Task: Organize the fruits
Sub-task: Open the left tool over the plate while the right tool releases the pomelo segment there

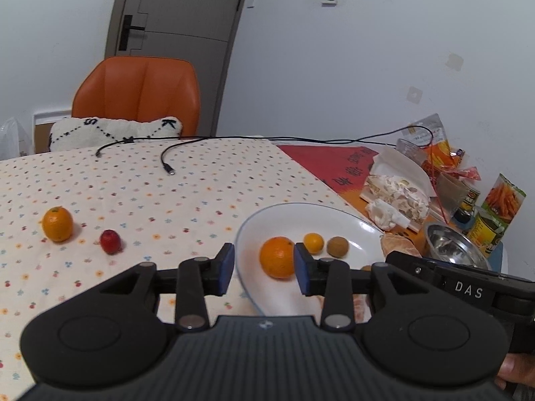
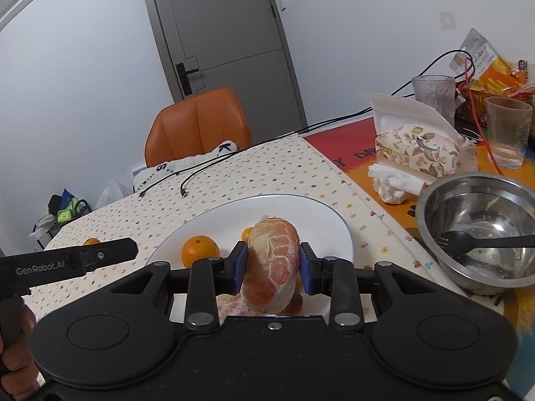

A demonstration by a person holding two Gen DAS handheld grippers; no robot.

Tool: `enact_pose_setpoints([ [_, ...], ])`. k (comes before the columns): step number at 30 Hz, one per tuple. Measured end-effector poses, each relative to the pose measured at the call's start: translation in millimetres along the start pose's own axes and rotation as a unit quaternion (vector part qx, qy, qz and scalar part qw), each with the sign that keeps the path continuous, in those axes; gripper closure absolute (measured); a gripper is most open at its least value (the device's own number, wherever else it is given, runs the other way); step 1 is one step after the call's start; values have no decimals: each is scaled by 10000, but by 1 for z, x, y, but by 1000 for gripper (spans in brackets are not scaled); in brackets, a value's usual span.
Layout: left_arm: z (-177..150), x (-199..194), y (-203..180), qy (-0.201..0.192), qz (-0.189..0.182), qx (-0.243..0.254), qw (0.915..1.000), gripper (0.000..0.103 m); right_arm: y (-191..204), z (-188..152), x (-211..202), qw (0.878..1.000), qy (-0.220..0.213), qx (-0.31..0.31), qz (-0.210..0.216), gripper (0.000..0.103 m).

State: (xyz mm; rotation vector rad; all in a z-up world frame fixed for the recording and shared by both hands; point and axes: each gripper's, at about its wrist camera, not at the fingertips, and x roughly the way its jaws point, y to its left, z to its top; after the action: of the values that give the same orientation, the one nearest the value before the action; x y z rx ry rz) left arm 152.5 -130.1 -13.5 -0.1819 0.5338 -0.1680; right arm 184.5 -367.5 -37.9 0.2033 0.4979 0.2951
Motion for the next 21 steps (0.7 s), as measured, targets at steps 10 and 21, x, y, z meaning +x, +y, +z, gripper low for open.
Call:
enact_pose_setpoints([
  [10,3,-10,24,-39,237,-102,9997,50,18,9,11,9997,-78,-239,-80,70],
  [21,8,-23,52,-206,669,-150,9974,25,31,8,10,9997,-136,-183,84,50],
])
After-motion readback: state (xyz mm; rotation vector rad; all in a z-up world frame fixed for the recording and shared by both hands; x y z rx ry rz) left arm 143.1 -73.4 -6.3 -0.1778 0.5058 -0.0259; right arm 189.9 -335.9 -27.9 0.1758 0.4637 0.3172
